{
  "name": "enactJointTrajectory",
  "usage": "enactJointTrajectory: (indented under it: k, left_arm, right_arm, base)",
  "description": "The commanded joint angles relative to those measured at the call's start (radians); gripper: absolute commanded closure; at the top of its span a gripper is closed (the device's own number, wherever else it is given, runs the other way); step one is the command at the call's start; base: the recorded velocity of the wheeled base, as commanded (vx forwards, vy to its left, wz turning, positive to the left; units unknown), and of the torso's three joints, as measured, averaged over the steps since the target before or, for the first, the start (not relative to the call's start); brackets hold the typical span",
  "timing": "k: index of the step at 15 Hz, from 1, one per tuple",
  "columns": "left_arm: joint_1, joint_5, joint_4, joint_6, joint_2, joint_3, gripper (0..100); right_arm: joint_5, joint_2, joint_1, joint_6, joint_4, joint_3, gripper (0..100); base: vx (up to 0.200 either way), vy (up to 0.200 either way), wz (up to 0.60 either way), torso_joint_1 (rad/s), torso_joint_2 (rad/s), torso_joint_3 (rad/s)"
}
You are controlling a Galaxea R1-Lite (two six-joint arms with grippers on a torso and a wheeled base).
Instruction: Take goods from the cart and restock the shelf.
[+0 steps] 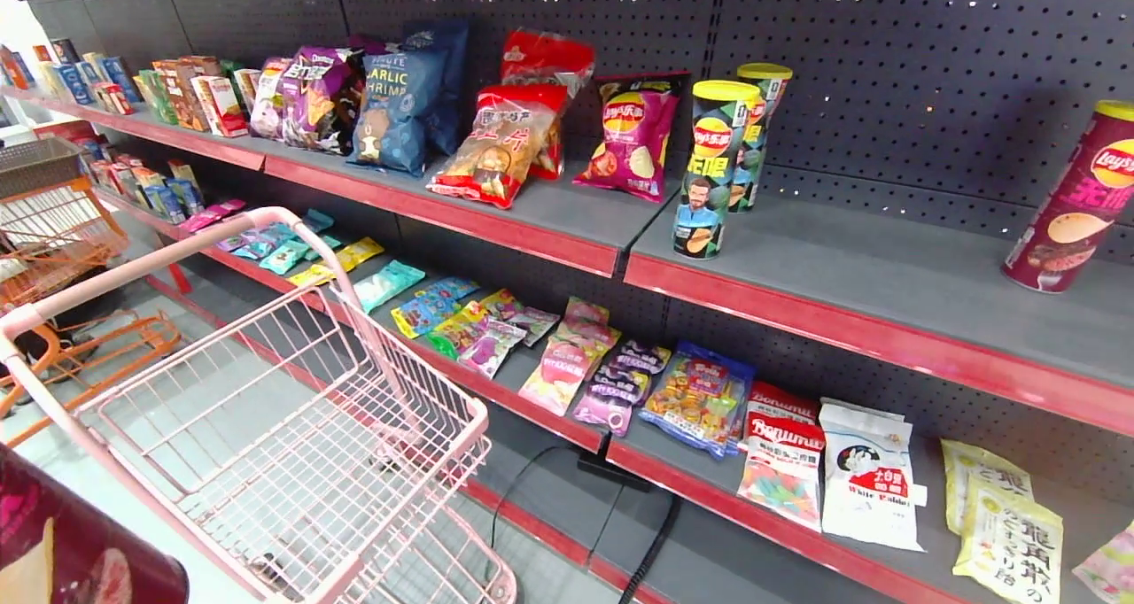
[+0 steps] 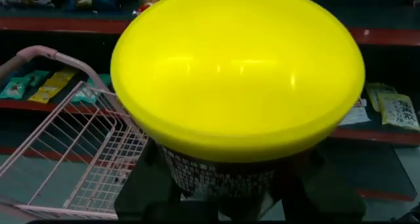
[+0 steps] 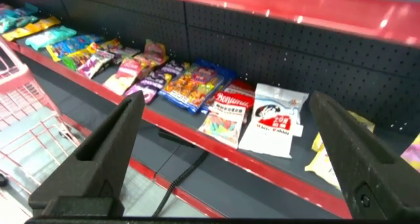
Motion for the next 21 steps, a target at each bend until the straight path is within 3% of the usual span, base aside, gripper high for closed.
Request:
enactJointTrajectory:
  k: [1,3,11,13,16,18,21]
  left_arm:
    - [0.000,0.005,0.000,0.000,-0.010,0.001,100]
    - [0.008,0.088,-0.002,0.002,-0.018,-0.004,100]
    - [-0.015,0.091,-0.013,0.003,-0.036,0.010,100]
    - [-0.013,0.143,-0.014,0.020,-0.046,0.019,100]
    - [-0.013,0.156,-0.014,0.022,-0.059,0.019,100]
    - [-0.013,0.166,-0.013,0.066,-0.063,0.022,100]
    - [-0.013,0.177,-0.010,0.100,-0.070,0.024,100]
  right_arm:
    - [0.000,0.000,0.000,0.001,0.000,0.000,0]
    - [0.000,0.000,0.000,0.003,0.000,0.000,0]
    - [0.000,0.000,0.000,0.003,0.000,0.000,0]
    - [0.000,0.000,0.000,0.003,-0.002,0.000,0]
    - [0.000,0.000,0.000,0.003,0.000,0.000,0]
    - [0.000,0.000,0.000,0.001,0.000,0.000,0]
    - [0.000,0.000,0.000,0.000,0.000,0.000,0]
  base:
    - [0.000,0.000,0.00,0.242,-0.60,-0.364]
    - [0.000,0.000,0.00,0.244,-0.61,-0.359]
    - [0.000,0.000,-0.52,0.032,-0.06,-0.038]
    - [0.000,0.000,-0.60,0.005,0.00,0.005]
    - [0.000,0.000,-0.60,-0.001,0.00,-0.001]
    - [0.000,0.000,0.00,0.000,0.00,0.000]
    - [0.000,0.000,0.00,0.000,0.00,0.000]
